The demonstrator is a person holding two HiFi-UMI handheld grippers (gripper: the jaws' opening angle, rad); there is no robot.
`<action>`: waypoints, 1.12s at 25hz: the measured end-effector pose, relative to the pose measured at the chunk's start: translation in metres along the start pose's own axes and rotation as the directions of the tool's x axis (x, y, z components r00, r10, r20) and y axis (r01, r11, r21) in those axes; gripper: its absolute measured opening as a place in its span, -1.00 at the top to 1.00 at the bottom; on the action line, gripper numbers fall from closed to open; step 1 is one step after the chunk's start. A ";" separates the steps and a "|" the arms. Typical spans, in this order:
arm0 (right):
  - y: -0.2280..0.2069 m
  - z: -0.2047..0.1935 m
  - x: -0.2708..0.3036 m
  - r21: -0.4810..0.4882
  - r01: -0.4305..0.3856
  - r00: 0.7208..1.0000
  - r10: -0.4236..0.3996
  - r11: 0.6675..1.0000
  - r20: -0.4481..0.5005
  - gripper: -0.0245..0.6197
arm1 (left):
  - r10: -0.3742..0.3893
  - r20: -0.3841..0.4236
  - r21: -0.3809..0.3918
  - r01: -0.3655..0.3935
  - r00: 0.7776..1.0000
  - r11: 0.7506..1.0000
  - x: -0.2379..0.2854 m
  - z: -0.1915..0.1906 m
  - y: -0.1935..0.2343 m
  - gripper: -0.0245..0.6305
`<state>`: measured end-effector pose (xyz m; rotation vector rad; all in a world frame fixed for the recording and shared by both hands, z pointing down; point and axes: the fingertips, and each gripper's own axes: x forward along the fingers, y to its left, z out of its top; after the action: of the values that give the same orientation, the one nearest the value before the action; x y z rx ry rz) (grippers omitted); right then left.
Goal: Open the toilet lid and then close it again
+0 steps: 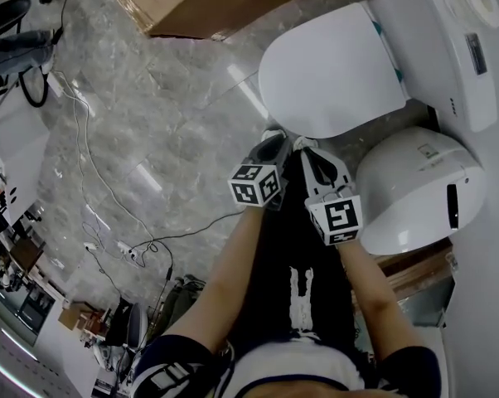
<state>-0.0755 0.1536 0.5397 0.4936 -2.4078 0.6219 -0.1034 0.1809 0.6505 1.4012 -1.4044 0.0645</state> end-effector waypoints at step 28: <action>-0.035 -0.054 0.027 0.024 0.054 0.998 -0.054 0.998 -0.014 0.90 | -0.029 -0.142 -0.320 -0.018 0.989 0.947 0.079 -0.066 0.076 0.56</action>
<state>-0.0546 0.1488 0.6063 0.5612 -2.3683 0.6301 -0.0945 0.1956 0.7770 1.1074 -1.2278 -0.0630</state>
